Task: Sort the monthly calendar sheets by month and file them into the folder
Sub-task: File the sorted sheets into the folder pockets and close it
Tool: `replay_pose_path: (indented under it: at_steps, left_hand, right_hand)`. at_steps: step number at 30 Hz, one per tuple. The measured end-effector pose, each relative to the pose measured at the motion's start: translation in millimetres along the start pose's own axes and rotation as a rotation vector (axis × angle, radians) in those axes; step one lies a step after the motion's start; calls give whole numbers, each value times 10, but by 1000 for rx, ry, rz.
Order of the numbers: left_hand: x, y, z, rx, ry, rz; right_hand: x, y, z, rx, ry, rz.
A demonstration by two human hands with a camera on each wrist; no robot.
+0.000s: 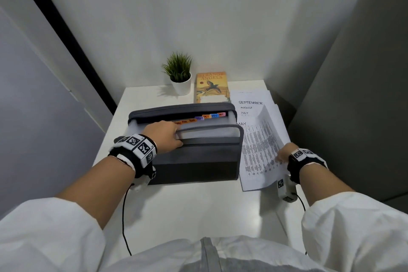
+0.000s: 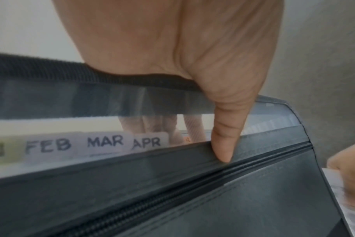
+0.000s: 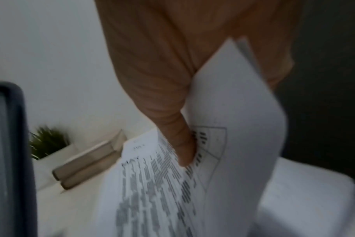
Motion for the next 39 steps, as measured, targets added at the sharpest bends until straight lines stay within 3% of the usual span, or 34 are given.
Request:
replay_pose_path:
  at_steps: [5,10,12,15,22,27,30,34,39]
  left_hand:
    - [35,41,26,-29,38,34]
    - [58,74,62,-90,40,82]
    - [58,80,76,-127,17,104]
    - [67,101,101,-151,-1,157]
    - [116,130,143,-165,-26,188]
    - [61,119,162,-185,-55,169]
    - [-116,164,199,-174,15,180]
    - [-393,198,258,-155,134,26]
    - [-445,124,284,-136,148,-46]
  right_hand:
    - [-347,723,75,142,119,-102]
    - [-780,1426,411,498,465,-495]
    - [-1015,1502,615,504,584,-630]
    - [-1358,1422,890,320,766,-692]
    - [-1790,1053,1073,56,918,-205]
    - [-1910,1035,1044,101,944,136]
    - [-1953,1036,1026,162,934,276]
    - [-2013,961,1040,178,943,397]
    - [-2177,789,1177,161,938,577]
Point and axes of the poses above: each hand's wrist, its own z-axis away from the middle knuckle, its own y-axis out of the back of the hand, x = y × z, the point moved 1 cm from there along -z, towards the middle knuckle, and after that the axes turned 1 degree about y, right-handed, at the moved point
